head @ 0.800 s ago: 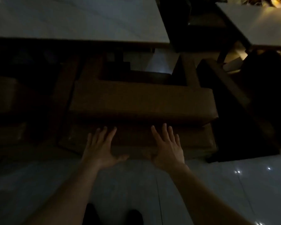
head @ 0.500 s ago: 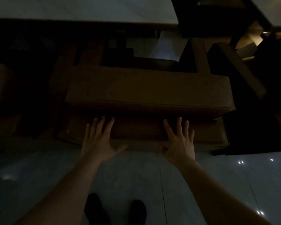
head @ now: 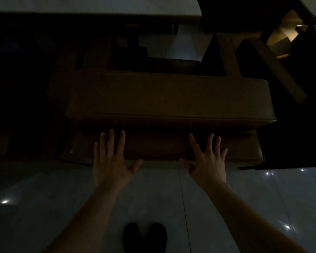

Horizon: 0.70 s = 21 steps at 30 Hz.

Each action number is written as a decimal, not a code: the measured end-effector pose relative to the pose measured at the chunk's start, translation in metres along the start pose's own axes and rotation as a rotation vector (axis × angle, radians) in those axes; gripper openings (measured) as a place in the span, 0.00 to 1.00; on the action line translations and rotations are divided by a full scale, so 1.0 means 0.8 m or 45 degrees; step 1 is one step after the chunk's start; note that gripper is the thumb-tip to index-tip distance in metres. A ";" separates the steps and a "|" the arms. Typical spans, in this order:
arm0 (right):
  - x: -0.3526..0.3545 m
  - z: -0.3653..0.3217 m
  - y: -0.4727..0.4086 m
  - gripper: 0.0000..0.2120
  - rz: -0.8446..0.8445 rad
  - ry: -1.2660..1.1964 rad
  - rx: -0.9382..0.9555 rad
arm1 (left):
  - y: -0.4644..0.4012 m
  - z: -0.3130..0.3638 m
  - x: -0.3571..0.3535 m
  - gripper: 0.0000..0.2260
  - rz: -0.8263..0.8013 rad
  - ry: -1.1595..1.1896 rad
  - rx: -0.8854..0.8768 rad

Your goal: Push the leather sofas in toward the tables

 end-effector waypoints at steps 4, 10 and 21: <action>-0.004 0.003 0.002 0.40 0.041 -0.048 0.017 | 0.004 0.000 -0.001 0.45 0.042 0.036 -0.024; -0.016 0.009 0.002 0.39 0.080 -0.144 0.053 | 0.006 0.004 0.003 0.43 0.018 0.051 -0.001; -0.014 0.044 -0.017 0.37 0.048 -0.147 0.106 | -0.001 0.037 0.001 0.41 0.056 0.041 0.042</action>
Point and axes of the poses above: each hand's wrist, its own y-axis away from the middle knuckle, its own x-axis out of the back of the hand, z = x × y, the point moved 2 cm from there along -y, towards the middle knuckle, and after that the axes turned 3 degrees about -z, right-handed, at the moved point
